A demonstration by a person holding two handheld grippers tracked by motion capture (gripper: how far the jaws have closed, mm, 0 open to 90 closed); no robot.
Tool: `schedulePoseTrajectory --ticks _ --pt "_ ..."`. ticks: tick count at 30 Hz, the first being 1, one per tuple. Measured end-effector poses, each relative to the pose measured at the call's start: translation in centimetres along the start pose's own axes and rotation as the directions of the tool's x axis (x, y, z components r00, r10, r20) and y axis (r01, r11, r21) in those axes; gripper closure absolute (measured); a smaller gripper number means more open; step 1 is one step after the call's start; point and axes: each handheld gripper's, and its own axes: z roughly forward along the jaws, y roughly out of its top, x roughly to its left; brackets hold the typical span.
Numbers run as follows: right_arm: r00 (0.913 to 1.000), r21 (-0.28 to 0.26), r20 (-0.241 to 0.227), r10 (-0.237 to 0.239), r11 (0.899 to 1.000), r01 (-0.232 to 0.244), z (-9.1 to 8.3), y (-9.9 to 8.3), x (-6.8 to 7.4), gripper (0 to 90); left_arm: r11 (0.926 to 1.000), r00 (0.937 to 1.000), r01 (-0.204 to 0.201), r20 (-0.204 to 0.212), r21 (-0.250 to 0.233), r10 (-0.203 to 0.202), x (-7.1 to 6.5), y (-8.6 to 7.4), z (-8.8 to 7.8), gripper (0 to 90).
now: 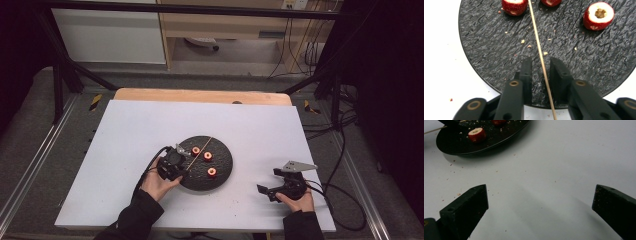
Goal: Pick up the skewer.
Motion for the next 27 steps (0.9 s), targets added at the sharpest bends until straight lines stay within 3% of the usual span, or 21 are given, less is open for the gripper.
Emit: schedulePoseTrajectory --ticks 10,18,27 --pt "1.0 0.002 -0.002 0.002 1.0 -0.002 0.0 0.0 0.01 1.0 0.9998 0.9999 -0.003 -0.012 0.018 0.004 -0.4 0.23 0.41 82.9" --pt "1.0 0.003 -0.002 0.003 1.0 -0.003 -0.02 0.0 0.02 1.0 0.9993 0.9991 0.039 -0.018 0.002 -0.038 -0.42 0.19 0.31 87.6" --pt "1.0 0.003 0.0 0.003 1.0 -0.003 -0.02 -0.01 0.03 0.9 0.997 0.9986 0.053 -0.002 -0.057 -0.053 -0.1 -0.32 -0.56 88.1"
